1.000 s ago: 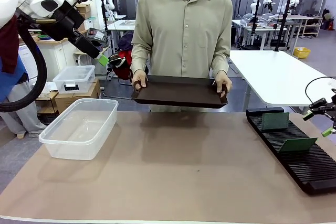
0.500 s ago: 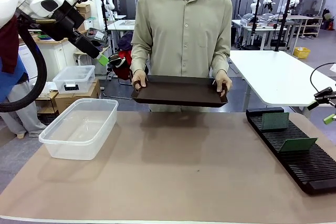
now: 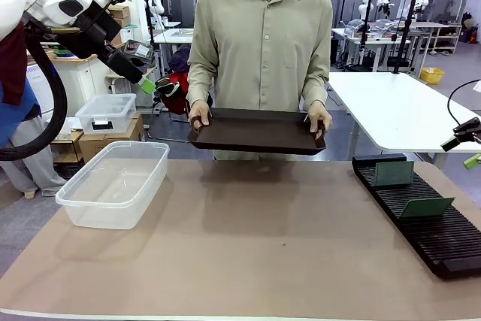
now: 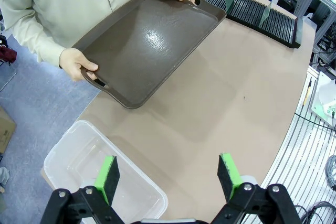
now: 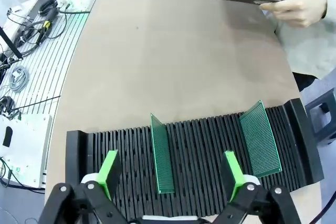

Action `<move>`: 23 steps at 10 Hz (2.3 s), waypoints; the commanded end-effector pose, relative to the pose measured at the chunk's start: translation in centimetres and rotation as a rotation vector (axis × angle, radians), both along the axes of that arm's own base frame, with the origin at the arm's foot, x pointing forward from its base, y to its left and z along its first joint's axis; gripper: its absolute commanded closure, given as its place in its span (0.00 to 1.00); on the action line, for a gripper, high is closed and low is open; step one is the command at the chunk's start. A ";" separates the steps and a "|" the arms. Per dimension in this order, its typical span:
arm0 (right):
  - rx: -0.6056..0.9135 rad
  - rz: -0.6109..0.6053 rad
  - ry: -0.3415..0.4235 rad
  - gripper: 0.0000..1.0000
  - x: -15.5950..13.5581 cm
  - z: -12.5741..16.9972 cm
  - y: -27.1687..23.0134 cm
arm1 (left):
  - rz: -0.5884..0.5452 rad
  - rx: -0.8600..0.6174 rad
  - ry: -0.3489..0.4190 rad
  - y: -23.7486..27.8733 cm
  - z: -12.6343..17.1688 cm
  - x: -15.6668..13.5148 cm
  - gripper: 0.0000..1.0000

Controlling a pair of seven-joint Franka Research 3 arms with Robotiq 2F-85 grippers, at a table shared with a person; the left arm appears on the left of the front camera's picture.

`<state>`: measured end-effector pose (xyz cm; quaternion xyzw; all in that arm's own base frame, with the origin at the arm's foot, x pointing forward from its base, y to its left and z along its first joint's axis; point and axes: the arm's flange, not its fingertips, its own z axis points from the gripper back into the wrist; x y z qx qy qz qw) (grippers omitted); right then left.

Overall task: Sort PCBs into racks and boxes based on the side picked up.
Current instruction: If the short side of the Blank PCB is picked up, insert it into the PCB Rack ; if the long side is picked up, place it in the Organizing box.

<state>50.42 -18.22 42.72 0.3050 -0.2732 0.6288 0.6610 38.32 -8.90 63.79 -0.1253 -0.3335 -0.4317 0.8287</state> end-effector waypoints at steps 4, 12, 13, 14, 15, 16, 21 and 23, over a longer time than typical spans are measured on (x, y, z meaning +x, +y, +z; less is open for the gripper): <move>0.002 0.006 -0.001 0.00 0.1 -0.4 -0.1 | -0.005 -0.005 0.008 0.1 -0.2 0.0 0.00; -0.083 -0.175 0.096 0.00 -3.4 10.8 5.3 | -0.005 -0.005 0.008 0.1 -0.2 0.0 0.00; -0.085 -0.211 0.094 0.00 -3.6 12.0 5.5 | -0.005 -0.005 0.008 0.1 -0.2 0.0 0.00; -0.067 -0.260 0.093 0.00 -3.9 13.1 5.7 | -0.005 -0.005 0.008 0.1 -0.2 0.0 0.00; -0.023 -0.301 0.110 0.00 -4.4 14.1 6.1 | -0.005 -0.005 0.008 0.1 -0.2 0.0 0.00; -0.022 -0.363 0.079 0.00 -4.6 15.0 6.0 | -0.005 -0.005 0.008 0.1 -0.2 0.0 0.00; 0.051 -0.415 -0.093 0.00 -6.7 17.8 6.5 | -0.005 -0.005 0.008 0.1 -0.2 0.0 0.00; 0.044 -0.429 -0.129 0.00 -7.0 18.3 6.4 | -0.005 -0.005 0.008 0.1 -0.2 0.0 0.00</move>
